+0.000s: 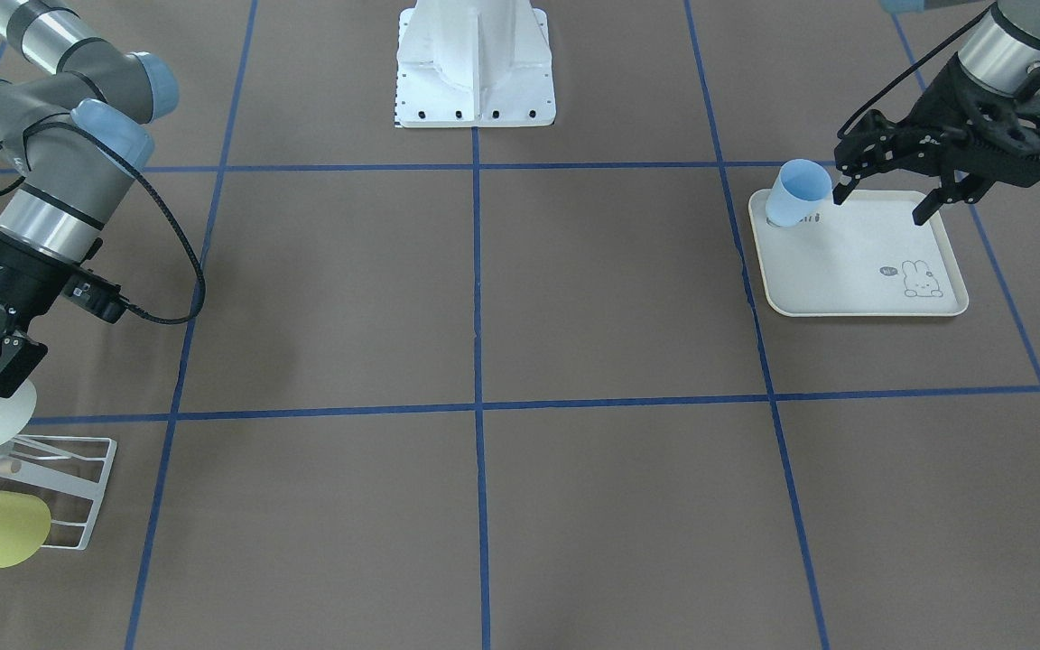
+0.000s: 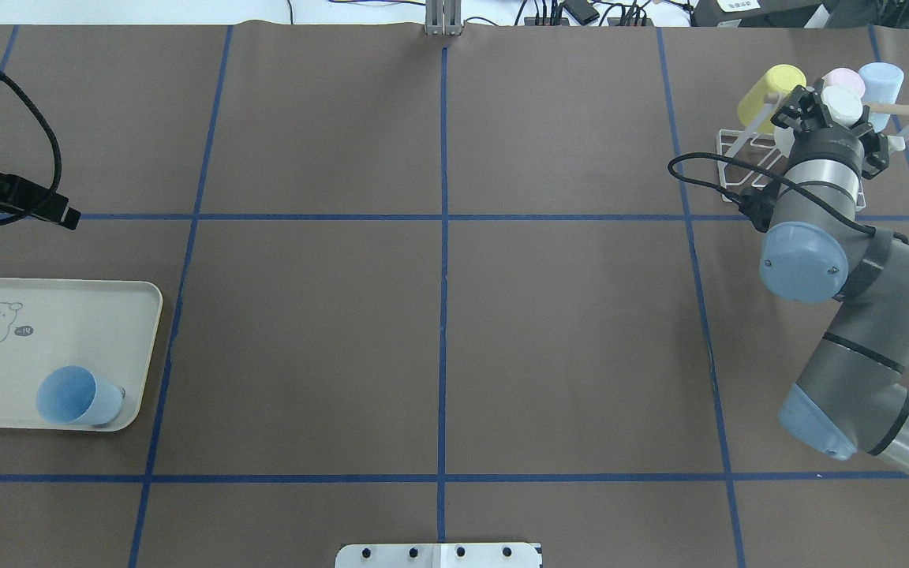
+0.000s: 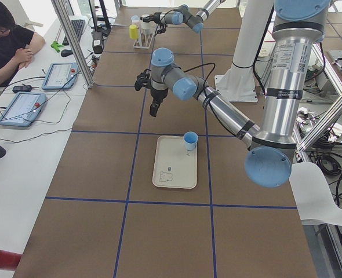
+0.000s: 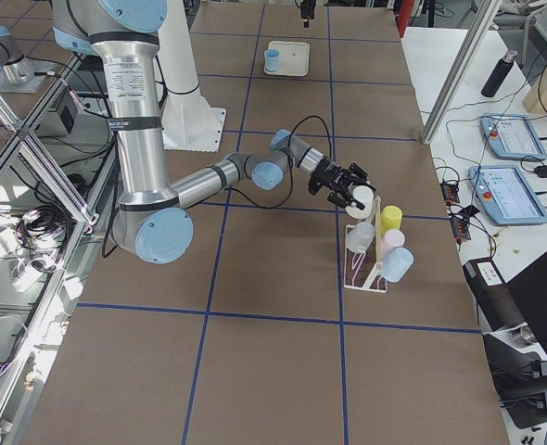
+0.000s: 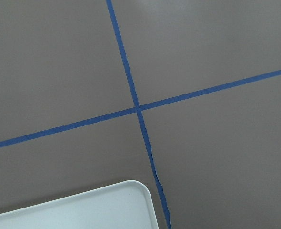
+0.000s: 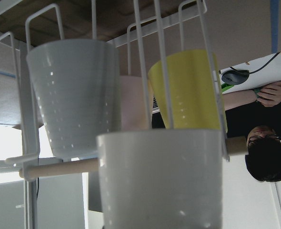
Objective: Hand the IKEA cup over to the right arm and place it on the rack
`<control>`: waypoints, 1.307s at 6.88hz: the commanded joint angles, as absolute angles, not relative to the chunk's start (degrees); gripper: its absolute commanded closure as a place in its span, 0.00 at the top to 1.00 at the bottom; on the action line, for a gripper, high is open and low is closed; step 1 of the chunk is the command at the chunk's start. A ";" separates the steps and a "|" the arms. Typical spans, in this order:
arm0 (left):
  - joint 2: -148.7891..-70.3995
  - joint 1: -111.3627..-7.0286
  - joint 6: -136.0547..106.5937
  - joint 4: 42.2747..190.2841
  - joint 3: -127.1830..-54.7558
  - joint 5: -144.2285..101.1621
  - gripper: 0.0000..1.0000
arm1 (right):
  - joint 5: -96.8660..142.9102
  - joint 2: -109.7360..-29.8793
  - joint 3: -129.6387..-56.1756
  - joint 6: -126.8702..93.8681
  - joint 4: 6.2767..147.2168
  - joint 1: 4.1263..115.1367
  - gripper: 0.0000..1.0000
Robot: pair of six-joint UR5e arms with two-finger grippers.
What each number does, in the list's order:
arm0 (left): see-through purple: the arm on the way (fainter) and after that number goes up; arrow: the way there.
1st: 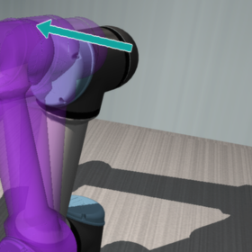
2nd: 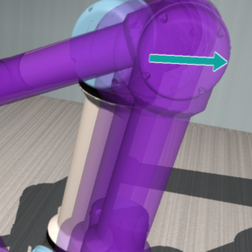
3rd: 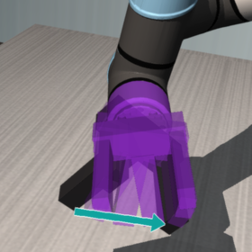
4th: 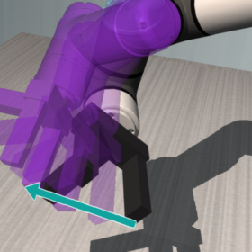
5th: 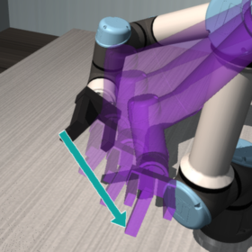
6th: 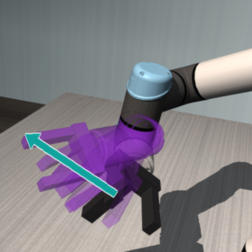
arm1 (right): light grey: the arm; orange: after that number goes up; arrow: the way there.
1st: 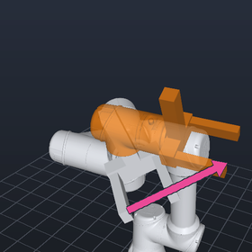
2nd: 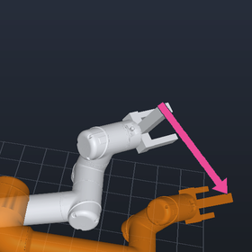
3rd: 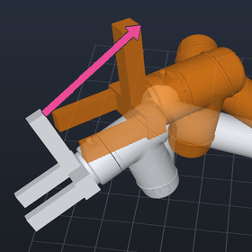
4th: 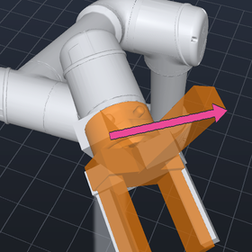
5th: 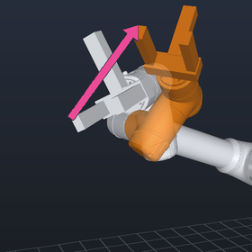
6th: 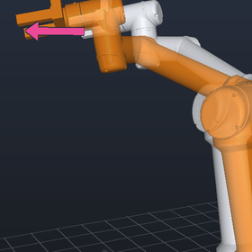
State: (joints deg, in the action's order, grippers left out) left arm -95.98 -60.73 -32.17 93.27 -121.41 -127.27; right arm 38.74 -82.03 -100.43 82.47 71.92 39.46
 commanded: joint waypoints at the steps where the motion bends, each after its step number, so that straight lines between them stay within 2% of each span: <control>1: -95.98 -60.73 -32.17 93.34 -121.38 -127.27 1.00 | 38.76 -81.91 -99.67 82.44 71.98 39.46 0.04; 5: -95.98 -60.73 -32.17 93.34 -121.38 -127.18 1.00 | 38.67 -81.56 -93.43 82.44 64.60 39.29 0.21; 6: -95.98 -60.73 -32.17 93.34 -121.38 -127.26 1.00 | 38.76 -81.48 -93.43 82.44 64.60 39.29 0.31; 8: -96.06 -60.73 -33.65 93.34 -121.64 -127.27 1.00 | 38.76 -81.47 -93.43 82.44 64.60 39.20 0.62; 9: -96.06 -60.65 -33.84 93.43 -121.64 -127.27 1.00 | 38.76 -81.47 -93.43 82.44 64.60 39.20 0.71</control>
State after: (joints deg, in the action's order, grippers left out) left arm -96.03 -60.71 -33.23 93.36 -121.57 -127.26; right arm 38.76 -81.48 -93.45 82.44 64.62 39.22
